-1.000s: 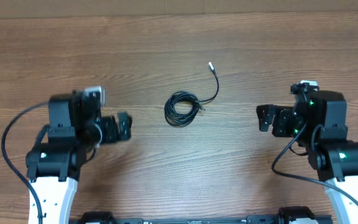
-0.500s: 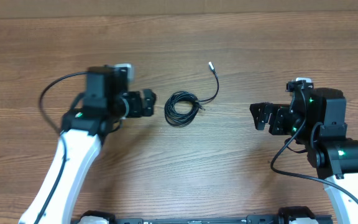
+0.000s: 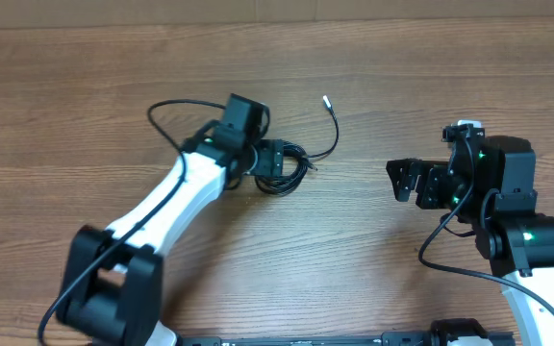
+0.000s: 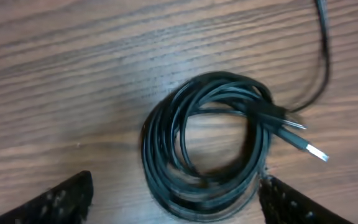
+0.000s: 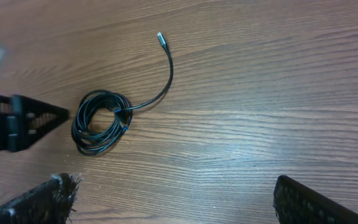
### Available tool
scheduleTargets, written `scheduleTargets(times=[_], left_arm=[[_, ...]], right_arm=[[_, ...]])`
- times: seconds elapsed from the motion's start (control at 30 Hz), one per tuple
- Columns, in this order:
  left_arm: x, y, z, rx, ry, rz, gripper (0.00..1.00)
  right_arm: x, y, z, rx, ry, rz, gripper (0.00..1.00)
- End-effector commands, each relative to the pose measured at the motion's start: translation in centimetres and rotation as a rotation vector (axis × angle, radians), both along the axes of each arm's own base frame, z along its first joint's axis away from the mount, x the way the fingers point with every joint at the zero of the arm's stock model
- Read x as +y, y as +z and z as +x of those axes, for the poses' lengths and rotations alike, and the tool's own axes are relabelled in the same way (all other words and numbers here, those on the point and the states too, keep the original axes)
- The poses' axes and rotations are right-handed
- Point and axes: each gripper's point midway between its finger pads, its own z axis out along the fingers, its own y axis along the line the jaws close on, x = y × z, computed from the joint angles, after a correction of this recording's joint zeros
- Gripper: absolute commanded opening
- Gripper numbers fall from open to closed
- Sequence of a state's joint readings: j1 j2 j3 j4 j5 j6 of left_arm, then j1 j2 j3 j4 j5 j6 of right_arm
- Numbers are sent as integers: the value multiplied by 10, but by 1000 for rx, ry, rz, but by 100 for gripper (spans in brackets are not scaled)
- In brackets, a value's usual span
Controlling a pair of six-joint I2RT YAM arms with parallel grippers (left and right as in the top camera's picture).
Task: Untangle cables
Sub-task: 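Move the left gripper forward and grasp the coiled black cable bundle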
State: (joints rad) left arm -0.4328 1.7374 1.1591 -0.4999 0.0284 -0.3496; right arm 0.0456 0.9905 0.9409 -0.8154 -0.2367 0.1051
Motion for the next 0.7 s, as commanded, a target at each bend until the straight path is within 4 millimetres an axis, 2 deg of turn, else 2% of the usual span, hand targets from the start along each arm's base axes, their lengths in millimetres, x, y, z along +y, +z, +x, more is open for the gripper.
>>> scheduleTargets(times=[0.0, 0.1, 0.27, 0.43, 0.67], left_arm=[[-2, -15, 13, -32, 42, 75, 81], [-4, -36, 17, -22, 46, 111, 75], [-3, -46, 15, -2, 44, 121, 61], [-3, -49, 13, 6, 42, 126, 37], [-2, -64, 4, 59, 32, 146, 34]], right_arm=[[1, 14, 3, -33, 0, 12, 100], [1, 14, 3, -33, 1, 12, 100], [1, 14, 3, -33, 1, 12, 100], [1, 14, 3, -32, 1, 13, 100], [1, 14, 3, -32, 1, 13, 100]])
